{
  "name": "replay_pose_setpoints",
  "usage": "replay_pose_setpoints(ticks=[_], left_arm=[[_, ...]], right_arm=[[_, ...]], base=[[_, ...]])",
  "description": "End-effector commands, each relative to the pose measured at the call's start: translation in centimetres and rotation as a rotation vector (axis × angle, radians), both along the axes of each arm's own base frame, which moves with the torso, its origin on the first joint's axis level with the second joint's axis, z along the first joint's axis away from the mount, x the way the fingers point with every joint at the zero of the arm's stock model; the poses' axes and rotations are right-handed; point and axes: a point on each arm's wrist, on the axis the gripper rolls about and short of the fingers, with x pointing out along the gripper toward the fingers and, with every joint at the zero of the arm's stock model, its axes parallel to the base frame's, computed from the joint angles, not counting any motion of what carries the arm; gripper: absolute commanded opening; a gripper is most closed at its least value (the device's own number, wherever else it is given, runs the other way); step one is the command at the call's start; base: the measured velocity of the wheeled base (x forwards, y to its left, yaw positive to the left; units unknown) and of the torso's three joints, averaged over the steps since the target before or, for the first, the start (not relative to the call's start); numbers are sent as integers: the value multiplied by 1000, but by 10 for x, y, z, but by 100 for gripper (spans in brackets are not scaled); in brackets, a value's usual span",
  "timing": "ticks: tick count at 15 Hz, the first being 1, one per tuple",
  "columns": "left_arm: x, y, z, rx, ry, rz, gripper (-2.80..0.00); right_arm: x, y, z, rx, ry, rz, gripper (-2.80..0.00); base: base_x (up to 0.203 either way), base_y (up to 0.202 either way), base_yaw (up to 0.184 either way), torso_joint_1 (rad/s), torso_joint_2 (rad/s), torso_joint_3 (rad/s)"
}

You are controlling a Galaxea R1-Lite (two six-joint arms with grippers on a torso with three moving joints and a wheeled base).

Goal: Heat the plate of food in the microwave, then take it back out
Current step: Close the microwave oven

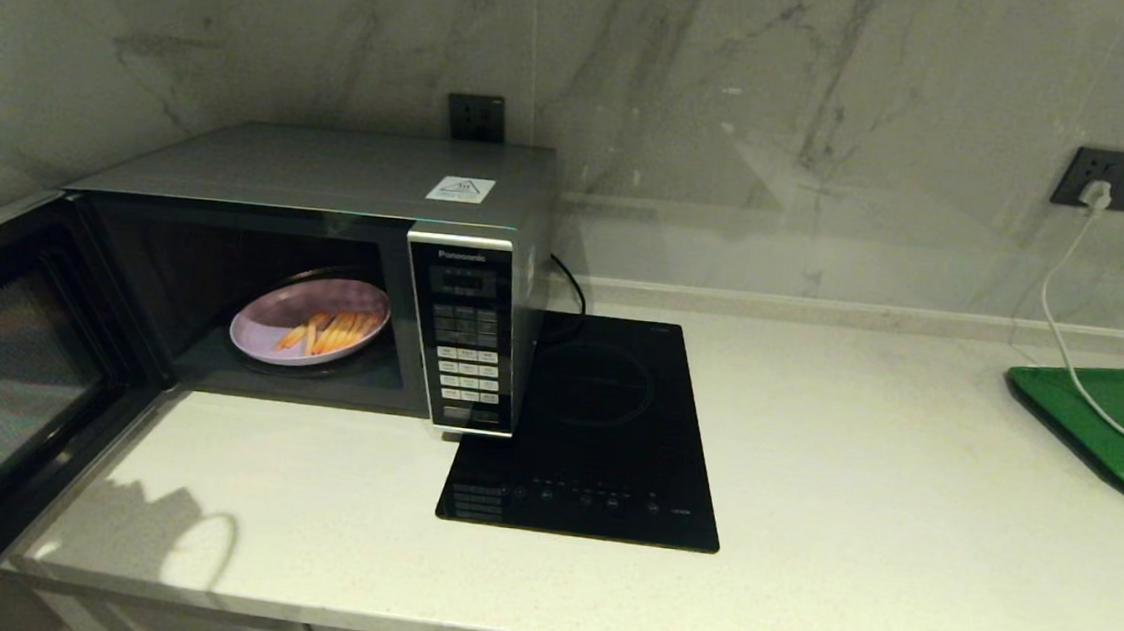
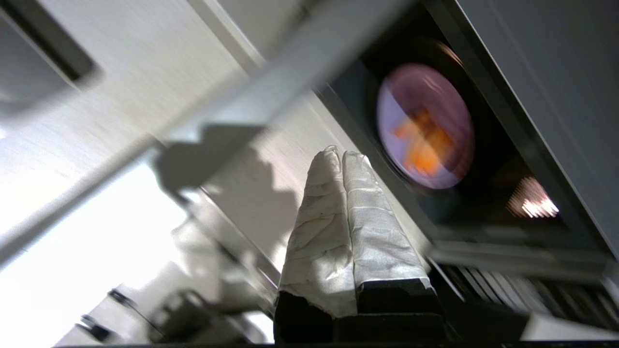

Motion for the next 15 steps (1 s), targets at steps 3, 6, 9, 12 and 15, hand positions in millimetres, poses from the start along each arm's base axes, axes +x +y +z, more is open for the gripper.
replay_pose_setpoints(ticks=[3, 6, 9, 12, 15], left_arm=[[16, 59, -17, -18, 69, 107, -280], [25, 80, -34, -64, 119, 131, -280], [26, 85, -46, -125, 174, 137, -280], [25, 82, -50, -161, 206, 126, -280], [29, 70, -55, -200, 245, 91, -280]], right_arm=[[0, 0, 0, 1, 1, 0, -280], [0, 0, 0, 1, 1, 0, -280], [0, 0, 0, 1, 1, 0, -280], [0, 0, 0, 1, 0, 0, -280], [0, 0, 0, 1, 0, 0, -280]], base=[[0, 0, 0, 0, 0, 0], [0, 0, 0, 0, 0, 0], [0, 0, 0, 0, 0, 0], [0, 0, 0, 0, 0, 0], [0, 0, 0, 0, 0, 0]])
